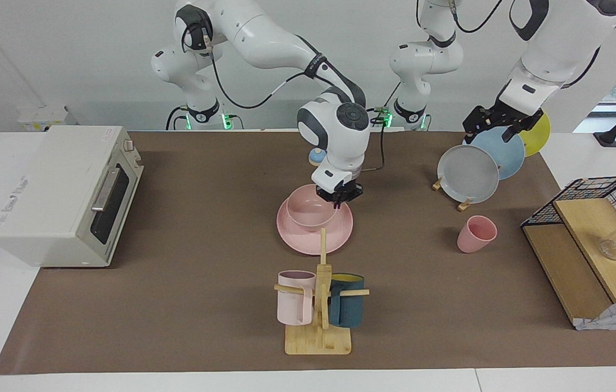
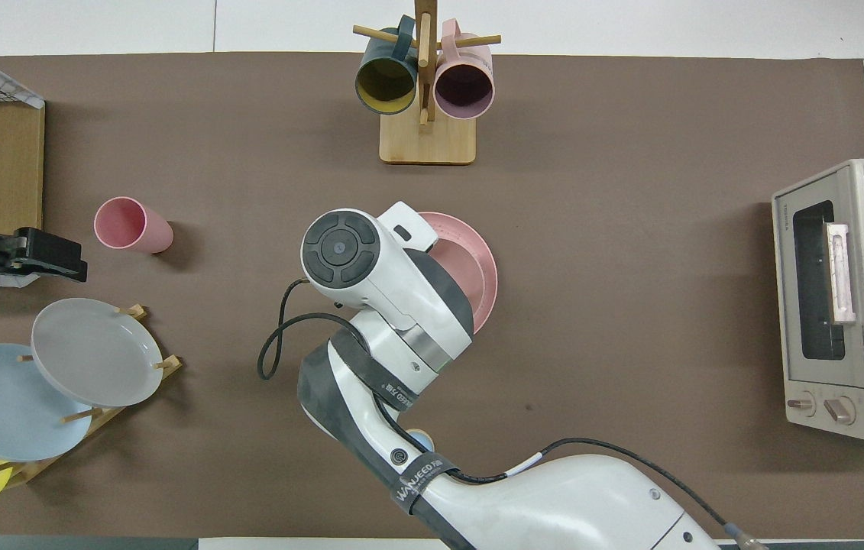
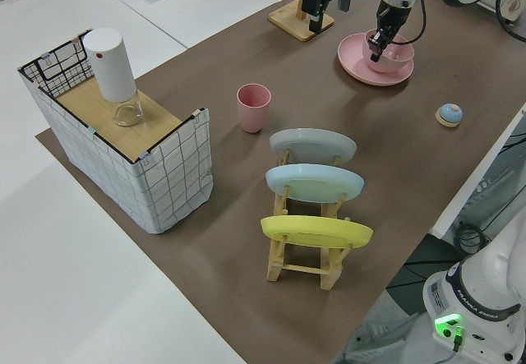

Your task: Organize tableware

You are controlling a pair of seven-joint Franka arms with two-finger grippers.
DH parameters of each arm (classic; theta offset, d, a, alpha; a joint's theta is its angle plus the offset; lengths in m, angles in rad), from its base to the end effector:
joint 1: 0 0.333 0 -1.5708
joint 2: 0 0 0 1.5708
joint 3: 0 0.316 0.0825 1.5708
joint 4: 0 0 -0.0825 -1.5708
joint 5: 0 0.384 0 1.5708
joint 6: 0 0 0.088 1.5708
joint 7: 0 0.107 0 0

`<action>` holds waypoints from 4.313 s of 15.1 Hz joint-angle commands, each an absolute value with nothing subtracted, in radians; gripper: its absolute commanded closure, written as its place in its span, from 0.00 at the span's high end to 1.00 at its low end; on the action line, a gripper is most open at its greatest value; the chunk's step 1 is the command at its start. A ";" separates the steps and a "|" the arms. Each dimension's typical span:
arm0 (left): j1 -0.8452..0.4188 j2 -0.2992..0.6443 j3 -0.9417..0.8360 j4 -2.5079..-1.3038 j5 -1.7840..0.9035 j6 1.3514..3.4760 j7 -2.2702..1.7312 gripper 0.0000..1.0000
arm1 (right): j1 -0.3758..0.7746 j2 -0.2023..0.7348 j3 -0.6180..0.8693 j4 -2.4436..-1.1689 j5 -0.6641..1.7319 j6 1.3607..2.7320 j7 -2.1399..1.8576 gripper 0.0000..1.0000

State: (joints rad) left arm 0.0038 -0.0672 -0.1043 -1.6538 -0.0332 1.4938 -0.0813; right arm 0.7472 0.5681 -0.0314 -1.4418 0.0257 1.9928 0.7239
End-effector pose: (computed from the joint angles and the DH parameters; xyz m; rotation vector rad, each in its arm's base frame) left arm 0.5210 -0.0582 0.6154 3.1203 -0.0307 -0.1486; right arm 0.5309 0.4690 0.3581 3.1352 -0.0220 -0.0264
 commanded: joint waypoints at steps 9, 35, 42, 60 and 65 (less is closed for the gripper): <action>0.015 -0.080 -0.112 -1.666 -0.044 1.502 -0.086 1.00 | 0.642 0.479 -0.032 -1.379 0.003 1.901 0.686 1.00; 0.017 -0.081 -0.110 -1.667 -0.044 1.486 -0.087 1.00 | 0.135 -0.029 -0.163 -1.649 -0.002 1.477 0.011 1.00; 0.069 -0.108 -0.110 -1.817 -0.038 1.739 -0.097 1.00 | 0.141 -0.026 -0.196 -1.609 0.002 1.479 -0.018 1.00; 0.038 0.248 -0.112 -1.867 -0.035 2.103 -0.094 0.89 | 0.147 -0.037 -0.198 -1.617 0.012 1.493 -0.023 1.00; 0.037 0.241 -0.112 -1.916 -0.034 2.137 -0.098 0.00 | 0.146 -0.037 -0.198 -1.617 0.014 1.494 -0.020 1.00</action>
State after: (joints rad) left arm 0.0446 0.2513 -0.1172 -1.8865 -0.0331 2.1077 -0.0906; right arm 0.1513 -0.0197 -0.2010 -1.6037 0.0126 1.4901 0.0016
